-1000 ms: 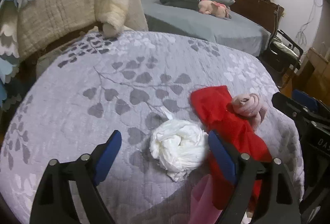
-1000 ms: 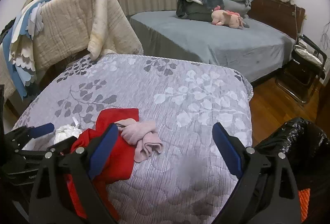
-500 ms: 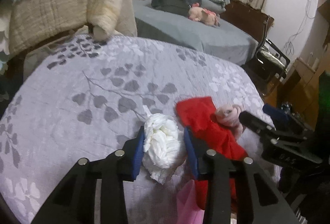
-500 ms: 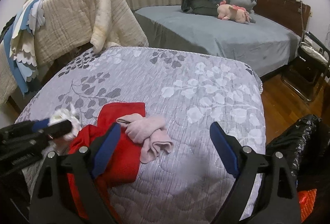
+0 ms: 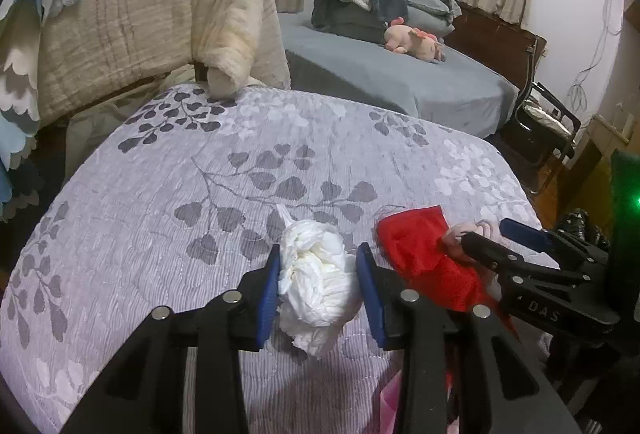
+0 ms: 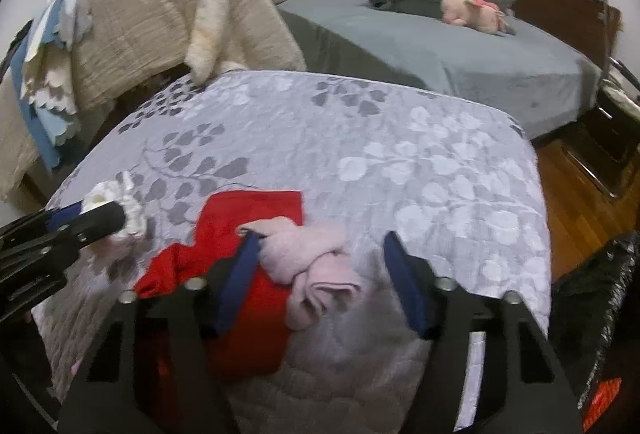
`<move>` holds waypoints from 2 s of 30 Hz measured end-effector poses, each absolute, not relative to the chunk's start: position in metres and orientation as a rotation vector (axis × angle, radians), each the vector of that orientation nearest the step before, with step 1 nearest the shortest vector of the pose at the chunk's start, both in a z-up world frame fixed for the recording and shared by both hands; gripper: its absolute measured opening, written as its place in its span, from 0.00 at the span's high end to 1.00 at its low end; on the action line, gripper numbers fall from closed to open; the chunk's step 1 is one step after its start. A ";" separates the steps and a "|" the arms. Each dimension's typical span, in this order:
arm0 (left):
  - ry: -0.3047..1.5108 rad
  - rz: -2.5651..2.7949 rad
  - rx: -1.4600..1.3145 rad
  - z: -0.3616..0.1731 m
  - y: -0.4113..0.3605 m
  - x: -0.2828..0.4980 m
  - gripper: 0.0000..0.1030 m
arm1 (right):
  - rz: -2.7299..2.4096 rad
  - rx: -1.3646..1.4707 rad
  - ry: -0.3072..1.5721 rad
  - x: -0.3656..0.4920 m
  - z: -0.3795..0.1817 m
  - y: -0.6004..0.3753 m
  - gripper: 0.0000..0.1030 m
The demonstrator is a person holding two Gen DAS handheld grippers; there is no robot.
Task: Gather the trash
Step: 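Grasp the white tissue wad with the left gripper while the right grasps the pink cloth, then carry the tissue and pink cloth over the bin and open both grippers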
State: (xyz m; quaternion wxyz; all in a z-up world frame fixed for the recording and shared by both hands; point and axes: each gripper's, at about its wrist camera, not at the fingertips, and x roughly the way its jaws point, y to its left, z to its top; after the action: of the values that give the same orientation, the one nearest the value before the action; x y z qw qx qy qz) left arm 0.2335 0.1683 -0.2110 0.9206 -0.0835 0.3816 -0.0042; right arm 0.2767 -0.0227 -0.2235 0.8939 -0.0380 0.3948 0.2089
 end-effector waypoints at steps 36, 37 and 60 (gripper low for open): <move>0.629 -0.070 -0.133 -0.122 0.104 0.193 0.64 | 0.405 -0.001 0.616 0.211 -0.109 -0.087 0.61; 0.624 -0.075 -0.132 -0.119 0.101 0.190 0.64 | 0.402 0.000 0.612 0.208 -0.107 -0.090 0.61; 0.544 -0.222 -0.088 -0.077 -0.004 0.138 0.64 | 0.240 0.034 0.512 0.129 -0.059 -0.202 0.61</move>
State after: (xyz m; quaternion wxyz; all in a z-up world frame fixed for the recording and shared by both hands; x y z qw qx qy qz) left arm 0.1385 -0.0037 -0.0771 0.9562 -0.0433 0.2681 -0.1096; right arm 0.1292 -0.2017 -0.0587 0.9601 0.0166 0.2527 0.1186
